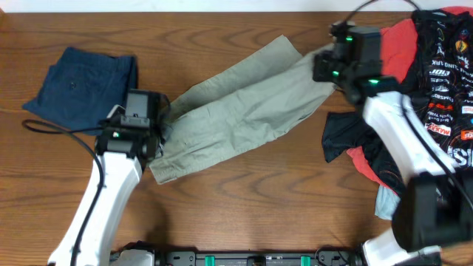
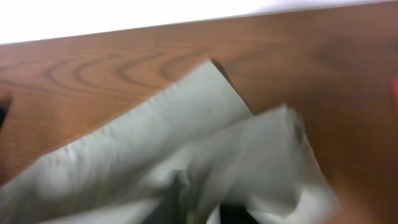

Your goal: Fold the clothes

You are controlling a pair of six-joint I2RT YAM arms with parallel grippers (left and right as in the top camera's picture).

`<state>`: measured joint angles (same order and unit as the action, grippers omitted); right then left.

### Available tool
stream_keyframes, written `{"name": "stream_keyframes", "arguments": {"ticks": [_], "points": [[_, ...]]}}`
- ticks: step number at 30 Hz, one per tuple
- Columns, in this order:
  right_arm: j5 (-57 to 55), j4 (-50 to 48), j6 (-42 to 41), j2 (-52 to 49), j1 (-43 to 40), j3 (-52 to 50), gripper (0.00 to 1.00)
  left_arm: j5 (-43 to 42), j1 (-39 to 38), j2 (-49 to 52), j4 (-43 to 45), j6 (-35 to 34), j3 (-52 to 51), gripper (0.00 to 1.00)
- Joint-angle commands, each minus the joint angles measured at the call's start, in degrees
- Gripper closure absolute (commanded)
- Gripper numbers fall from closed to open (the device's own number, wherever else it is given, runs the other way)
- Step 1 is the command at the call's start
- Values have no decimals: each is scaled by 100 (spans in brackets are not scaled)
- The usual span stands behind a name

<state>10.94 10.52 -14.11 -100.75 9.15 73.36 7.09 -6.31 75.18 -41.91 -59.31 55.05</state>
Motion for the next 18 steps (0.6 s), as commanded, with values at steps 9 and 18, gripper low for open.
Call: {"name": "stream_keyframes", "arguments": {"ticks": [9,18], "points": [[133,140,-37,-542,219,94,1,-433,914,595,-485,214,57,2],[479,1038,354,-304,315,94,1,-573,1069,931,-382,756,-315,2]]}}
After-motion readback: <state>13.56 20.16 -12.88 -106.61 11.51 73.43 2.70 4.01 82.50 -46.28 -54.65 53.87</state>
